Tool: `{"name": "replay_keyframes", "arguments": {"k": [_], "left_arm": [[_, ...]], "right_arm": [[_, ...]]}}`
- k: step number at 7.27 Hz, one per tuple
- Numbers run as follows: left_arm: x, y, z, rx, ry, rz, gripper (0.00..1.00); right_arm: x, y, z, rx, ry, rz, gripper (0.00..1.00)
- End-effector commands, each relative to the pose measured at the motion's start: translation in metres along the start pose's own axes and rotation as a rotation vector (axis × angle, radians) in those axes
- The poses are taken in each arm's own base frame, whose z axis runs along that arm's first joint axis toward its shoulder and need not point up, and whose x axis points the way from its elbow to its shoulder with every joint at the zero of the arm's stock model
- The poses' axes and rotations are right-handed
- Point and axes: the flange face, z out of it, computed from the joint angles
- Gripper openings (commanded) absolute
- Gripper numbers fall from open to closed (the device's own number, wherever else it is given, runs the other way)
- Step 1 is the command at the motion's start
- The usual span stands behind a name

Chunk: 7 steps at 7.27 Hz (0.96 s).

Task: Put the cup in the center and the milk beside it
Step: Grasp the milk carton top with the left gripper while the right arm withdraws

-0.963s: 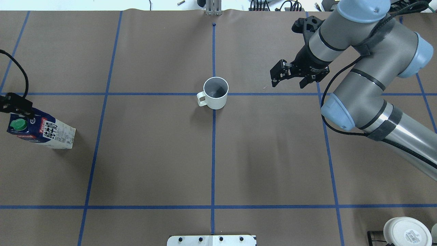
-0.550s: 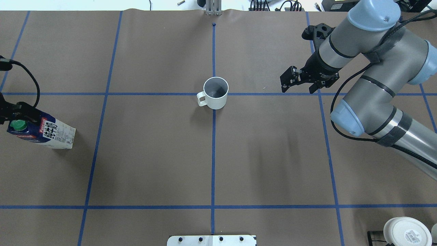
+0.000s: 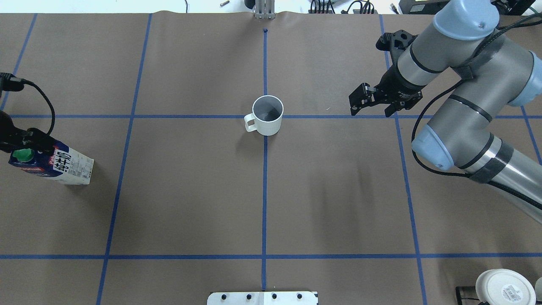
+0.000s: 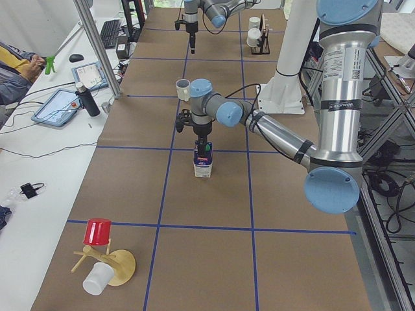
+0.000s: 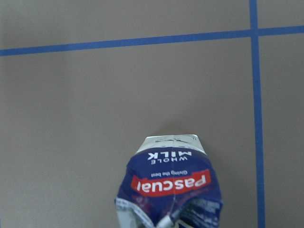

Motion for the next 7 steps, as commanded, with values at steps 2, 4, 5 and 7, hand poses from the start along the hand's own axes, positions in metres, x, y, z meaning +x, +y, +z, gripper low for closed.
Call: {"name": "replay_keyframes", "arguments": {"k": [2, 4, 5, 7], "left_arm": [[0.002, -0.002, 0.011, 0.011, 0.026, -0.012, 0.95], [0.001, -0.001, 0.012, 0.009, 0.024, -0.012, 0.77], [0.002, -0.001, 0.012, 0.009, 0.025, -0.013, 0.59], [0.002, 0.000, 0.010, 0.011, 0.025, -0.014, 0.19]], "right_arm": [[0.003, 0.005, -0.002, 0.001, -0.002, -0.002, 1.00], [0.005, 0.006, -0.003, 0.002, -0.001, 0.000, 1.00], [0.009, 0.011, -0.007, 0.004, -0.003, -0.002, 1.00], [0.008, 0.013, -0.013, 0.012, -0.009, -0.007, 1.00]]}}
